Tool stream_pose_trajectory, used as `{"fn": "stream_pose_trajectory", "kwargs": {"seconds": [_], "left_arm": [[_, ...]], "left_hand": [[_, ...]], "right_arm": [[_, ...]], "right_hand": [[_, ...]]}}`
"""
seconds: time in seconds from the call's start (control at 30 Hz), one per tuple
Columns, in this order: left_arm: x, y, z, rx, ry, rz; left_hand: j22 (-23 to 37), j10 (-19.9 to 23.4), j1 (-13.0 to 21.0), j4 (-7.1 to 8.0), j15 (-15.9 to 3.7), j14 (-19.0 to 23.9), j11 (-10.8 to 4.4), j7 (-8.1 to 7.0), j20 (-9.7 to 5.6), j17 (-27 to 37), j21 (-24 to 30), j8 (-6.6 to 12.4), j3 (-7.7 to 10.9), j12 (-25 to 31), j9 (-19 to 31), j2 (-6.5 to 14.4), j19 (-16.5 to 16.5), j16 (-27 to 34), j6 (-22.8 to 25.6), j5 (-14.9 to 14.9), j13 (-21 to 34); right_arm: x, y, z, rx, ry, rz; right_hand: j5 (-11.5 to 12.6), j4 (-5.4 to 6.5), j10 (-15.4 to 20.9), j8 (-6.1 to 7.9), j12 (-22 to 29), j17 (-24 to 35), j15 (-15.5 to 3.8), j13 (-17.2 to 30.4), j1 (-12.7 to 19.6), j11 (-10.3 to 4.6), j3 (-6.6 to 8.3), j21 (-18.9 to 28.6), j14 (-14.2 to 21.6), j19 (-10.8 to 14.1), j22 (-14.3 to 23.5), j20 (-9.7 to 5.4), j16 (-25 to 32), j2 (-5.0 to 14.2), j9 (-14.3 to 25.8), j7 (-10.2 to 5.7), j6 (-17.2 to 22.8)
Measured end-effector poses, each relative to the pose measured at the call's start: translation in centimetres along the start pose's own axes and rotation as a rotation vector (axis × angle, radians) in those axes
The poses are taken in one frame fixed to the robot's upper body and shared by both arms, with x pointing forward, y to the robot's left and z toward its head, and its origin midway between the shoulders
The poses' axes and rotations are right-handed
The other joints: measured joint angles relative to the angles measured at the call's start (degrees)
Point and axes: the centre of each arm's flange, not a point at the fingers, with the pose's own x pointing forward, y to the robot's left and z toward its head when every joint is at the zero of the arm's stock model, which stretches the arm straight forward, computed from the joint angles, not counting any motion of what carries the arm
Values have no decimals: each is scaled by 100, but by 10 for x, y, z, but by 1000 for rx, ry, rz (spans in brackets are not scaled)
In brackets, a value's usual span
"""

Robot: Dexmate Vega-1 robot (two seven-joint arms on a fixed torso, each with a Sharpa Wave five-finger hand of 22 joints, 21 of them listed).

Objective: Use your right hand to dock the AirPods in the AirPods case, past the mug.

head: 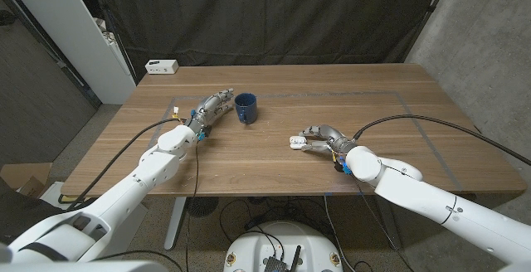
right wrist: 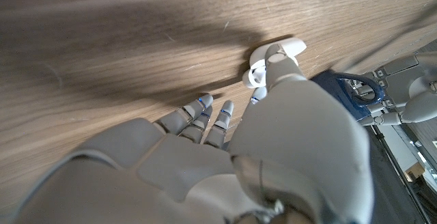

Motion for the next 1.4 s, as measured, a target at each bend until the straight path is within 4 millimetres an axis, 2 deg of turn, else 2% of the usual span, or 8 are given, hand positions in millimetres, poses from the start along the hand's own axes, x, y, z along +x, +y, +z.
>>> {"fn": "stream_pose_trajectory", "kwargs": {"seconds": [0.2, 0.4, 0.6, 0.83, 1.07, 1.17, 1.27, 1.4], "left_arm": [[-3, 1, 0, 1, 1, 3], [-3, 2, -1, -2, 2, 2], [-2, 6, -2, -3, 0, 1], [-2, 10, -2, -5, -4, 5], [-3, 13, -1, -7, -15, 7], [-4, 14, 1, -6, -25, 8], [-4, 15, 2, -6, -37, 7], [-5, 15, 4, -5, -50, 7]], "left_hand": [[0, 0, 0, 0, 0, 0, 0, 0, 0, 0, -2, 0, 0, 0, 0, 0, 0, 0, 0, 0, 0], [0, 0, 0, 0, 0, 0, 0, 0, 0, 0, -2, 0, 0, 0, 0, 0, 0, 0, 0, 0, 0], [0, 0, 0, 0, 0, 0, 0, 0, 0, 0, -1, 0, 0, 0, 0, 0, 0, 0, 0, 0, 0], [0, 0, 0, 0, 0, 0, 0, 0, 0, 0, -1, 0, 0, 0, 0, 0, 0, 0, 0, 0, -1], [0, 0, 0, 0, 0, 0, 0, -4, 0, 0, -1, 0, 0, 7, 0, 0, 0, 0, 4, 0, -12], [0, 0, 0, 0, 0, 0, 0, -29, 0, 0, -1, 0, 0, 23, 0, 0, 0, 0, 30, 0, -14], [0, 0, 0, 0, -22, 22, 0, -29, 30, 0, -1, 0, 0, 23, 0, 0, 31, 0, 30, 0, -14], [0, 12, 0, 0, -22, 22, -12, -29, 31, 0, -1, 0, 0, 22, 0, 0, 32, 0, 30, 0, -5]], "right_arm": [[1, 1, 0, 6, -14, -14], [2, 2, 1, 10, -20, -20], [3, 1, 4, 24, -35, -32], [1, -5, 9, 52, -72, -71], [-2, -13, 14, 103, -111, -105], [-3, -20, 16, 144, -126, -118], [-4, -25, 19, 177, -140, -125], [-6, -36, 22, 209, -159, -144]], "right_hand": [[-134, 196, 103, 22, 0, 69, 2, 1, -257, -41, -54, 14, 1, 30, 0, -28, 73, 302, 12, 5, 274], [-197, 311, 164, 18, 0, 122, -10, 0, -397, -40, -77, 14, 45, 39, -5, -36, 135, 442, -1, 1, 392], [-241, 312, 227, -29, 0, 135, 89, 0, -472, -18, -76, 15, 206, 164, -5, 28, 187, 517, 21, 33, 441], [-269, 270, 276, -139, 0, 148, 144, 0, -480, 74, -118, 14, 343, 227, -5, 85, 245, 446, 13, 6, 296], [-291, 148, 226, -346, 0, 126, 261, 0, -483, 208, -206, 13, 521, 332, -7, 124, 245, 283, 23, 89, -171], [-291, 70, 216, -406, -25, 81, 252, -15, -487, 257, -251, 60, 595, 496, -6, 41, 264, 213, 29, 71, -432], [-290, -1, 228, -473, -46, 32, 257, -33, -469, 353, -277, 110, 661, 722, 14, -62, 307, 162, 29, 38, -992], [-290, -7, 232, -473, -90, -32, 234, -44, -534, 500, -286, 148, 699, 894, 6, -175, 305, 93, 15, 38, -1481]]}}
